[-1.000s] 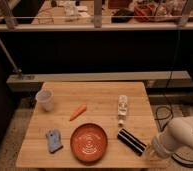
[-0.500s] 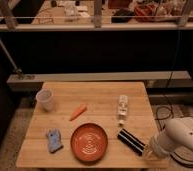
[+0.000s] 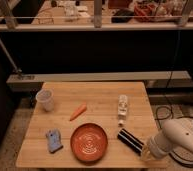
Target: Push the eraser across the table
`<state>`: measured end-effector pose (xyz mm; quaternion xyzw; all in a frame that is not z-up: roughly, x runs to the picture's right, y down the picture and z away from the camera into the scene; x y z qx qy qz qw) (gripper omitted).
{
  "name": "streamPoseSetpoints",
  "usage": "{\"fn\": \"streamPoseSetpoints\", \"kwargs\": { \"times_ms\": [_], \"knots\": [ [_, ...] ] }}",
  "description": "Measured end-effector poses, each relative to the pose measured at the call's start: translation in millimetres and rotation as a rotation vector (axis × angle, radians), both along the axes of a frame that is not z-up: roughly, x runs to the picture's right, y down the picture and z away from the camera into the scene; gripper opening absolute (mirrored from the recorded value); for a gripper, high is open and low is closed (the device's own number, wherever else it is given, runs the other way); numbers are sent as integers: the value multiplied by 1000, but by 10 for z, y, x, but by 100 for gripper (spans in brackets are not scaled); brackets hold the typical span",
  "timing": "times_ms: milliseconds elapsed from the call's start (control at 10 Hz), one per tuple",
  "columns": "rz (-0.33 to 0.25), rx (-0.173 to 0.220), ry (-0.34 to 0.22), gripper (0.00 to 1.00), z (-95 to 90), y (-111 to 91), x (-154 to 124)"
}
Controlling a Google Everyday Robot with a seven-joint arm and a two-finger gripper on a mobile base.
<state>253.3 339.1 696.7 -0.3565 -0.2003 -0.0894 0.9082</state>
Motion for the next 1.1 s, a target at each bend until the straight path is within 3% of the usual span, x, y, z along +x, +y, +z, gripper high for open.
{"fn": "streamPoseSetpoints", "kwargs": {
  "times_ms": [1100],
  "knots": [
    [-32, -2, -42, 2, 162, 58, -222]
  ]
}}
